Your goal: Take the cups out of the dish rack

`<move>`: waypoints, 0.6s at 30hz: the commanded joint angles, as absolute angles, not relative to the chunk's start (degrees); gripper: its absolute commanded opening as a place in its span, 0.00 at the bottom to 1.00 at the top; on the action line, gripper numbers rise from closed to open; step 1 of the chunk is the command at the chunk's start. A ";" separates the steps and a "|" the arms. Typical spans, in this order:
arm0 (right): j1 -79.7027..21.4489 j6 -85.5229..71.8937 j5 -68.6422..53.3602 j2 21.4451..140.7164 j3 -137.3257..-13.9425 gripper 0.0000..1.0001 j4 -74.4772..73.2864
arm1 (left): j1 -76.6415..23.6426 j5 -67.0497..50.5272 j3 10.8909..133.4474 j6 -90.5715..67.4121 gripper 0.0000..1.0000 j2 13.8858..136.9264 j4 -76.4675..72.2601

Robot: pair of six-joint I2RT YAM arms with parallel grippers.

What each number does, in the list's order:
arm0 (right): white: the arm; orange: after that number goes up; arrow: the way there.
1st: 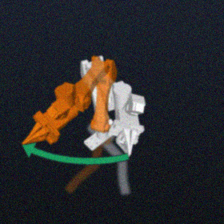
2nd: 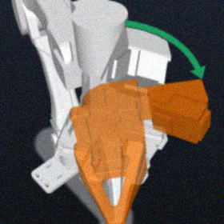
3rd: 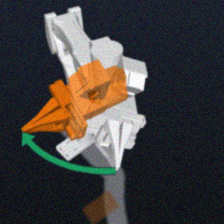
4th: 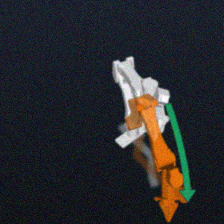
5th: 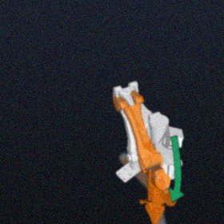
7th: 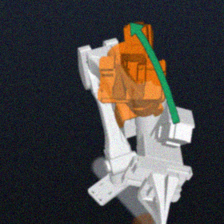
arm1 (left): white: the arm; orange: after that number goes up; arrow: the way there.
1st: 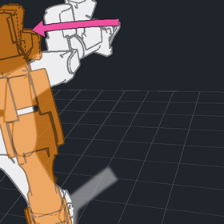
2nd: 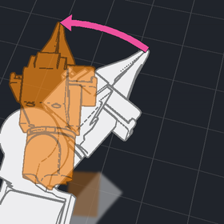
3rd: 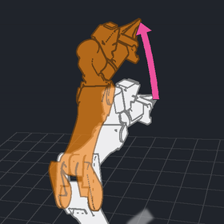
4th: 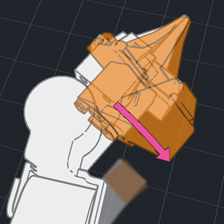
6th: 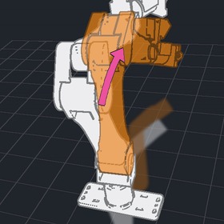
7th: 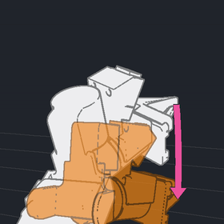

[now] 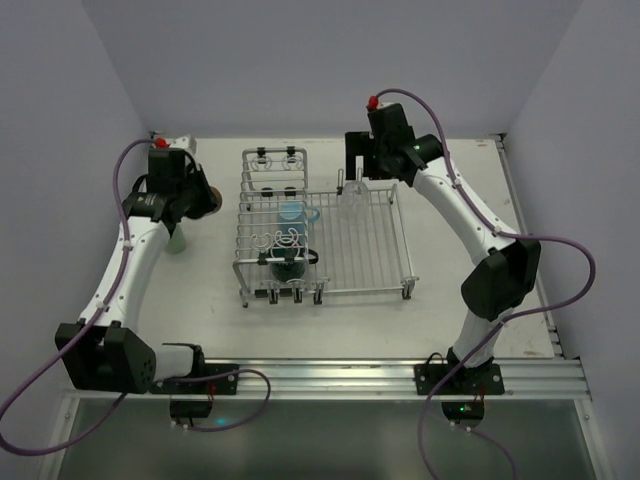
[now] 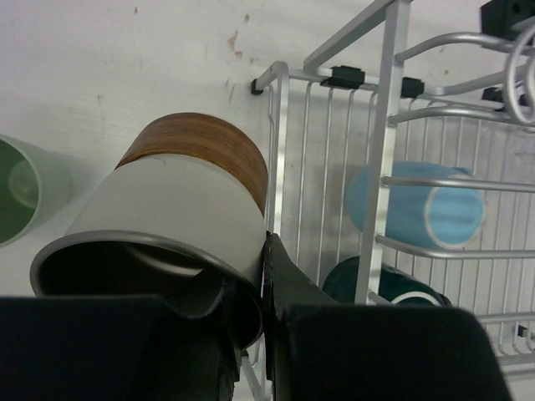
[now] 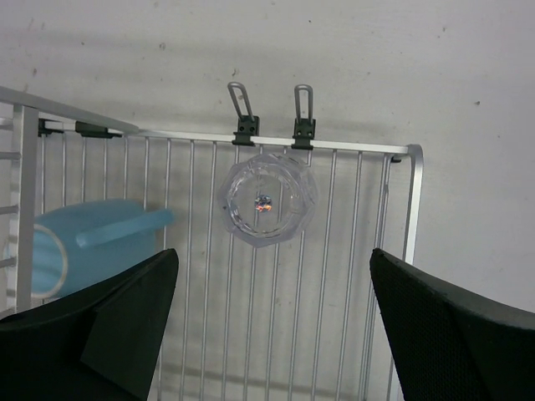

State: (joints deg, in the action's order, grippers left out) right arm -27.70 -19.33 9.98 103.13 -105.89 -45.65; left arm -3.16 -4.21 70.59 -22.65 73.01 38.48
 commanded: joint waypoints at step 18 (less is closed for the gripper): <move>-26.37 -15.30 9.31 109.50 -110.12 0.99 -50.45 | -5.01 8.09 68.82 -20.13 0.00 89.47 36.65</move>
State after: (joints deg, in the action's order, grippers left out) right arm -26.50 -17.47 10.33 107.90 -106.80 -49.39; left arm -4.60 5.41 68.42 -20.38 88.99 38.68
